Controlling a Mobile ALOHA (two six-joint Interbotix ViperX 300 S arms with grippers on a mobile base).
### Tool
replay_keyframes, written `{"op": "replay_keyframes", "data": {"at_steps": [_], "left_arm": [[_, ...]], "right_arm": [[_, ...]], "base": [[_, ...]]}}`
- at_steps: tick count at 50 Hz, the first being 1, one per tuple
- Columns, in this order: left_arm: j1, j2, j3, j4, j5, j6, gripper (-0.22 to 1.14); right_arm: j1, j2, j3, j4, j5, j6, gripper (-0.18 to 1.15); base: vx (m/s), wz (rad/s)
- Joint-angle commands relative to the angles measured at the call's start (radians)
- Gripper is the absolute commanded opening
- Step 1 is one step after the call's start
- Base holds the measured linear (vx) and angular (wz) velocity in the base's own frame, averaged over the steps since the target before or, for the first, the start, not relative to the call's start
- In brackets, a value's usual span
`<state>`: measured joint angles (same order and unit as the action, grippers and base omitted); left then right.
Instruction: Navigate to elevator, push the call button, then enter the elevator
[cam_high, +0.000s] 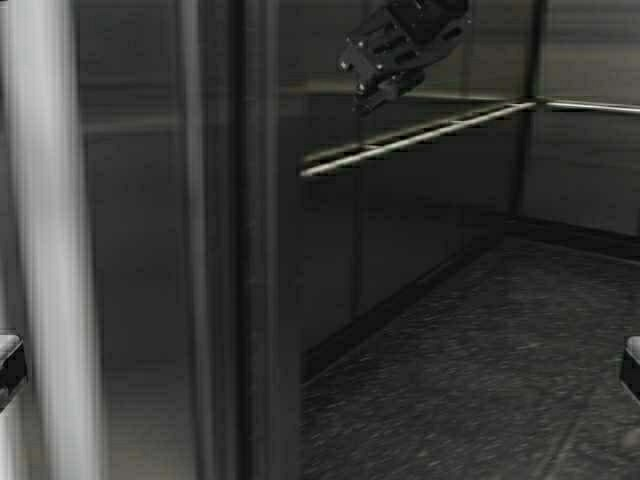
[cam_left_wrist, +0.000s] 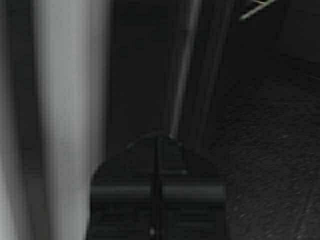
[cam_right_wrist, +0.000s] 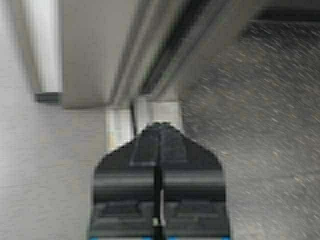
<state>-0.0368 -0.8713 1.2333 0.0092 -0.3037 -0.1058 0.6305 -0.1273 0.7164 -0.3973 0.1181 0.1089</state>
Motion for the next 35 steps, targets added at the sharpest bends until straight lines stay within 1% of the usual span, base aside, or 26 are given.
{"op": "replay_keyframes", "data": {"at_steps": [1, 24, 35], "left_arm": [[0.002, 0.011, -0.015, 0.002, -0.009, 0.000, 0.02], [0.002, -0.009, -0.015, 0.002, -0.009, -0.002, 0.03], [0.002, -0.006, -0.021, 0.002, -0.009, 0.000, 0.02]], "right_arm": [[0.008, 0.000, -0.008, 0.005, -0.002, 0.002, 0.06], [0.006, -0.005, -0.080, 0.005, 0.000, 0.000, 0.06], [0.003, -0.048, -0.075, 0.009, 0.009, -0.002, 0.06]], "base": [[0.57, -0.45], [0.52, -0.52], [0.49, -0.41]]}}
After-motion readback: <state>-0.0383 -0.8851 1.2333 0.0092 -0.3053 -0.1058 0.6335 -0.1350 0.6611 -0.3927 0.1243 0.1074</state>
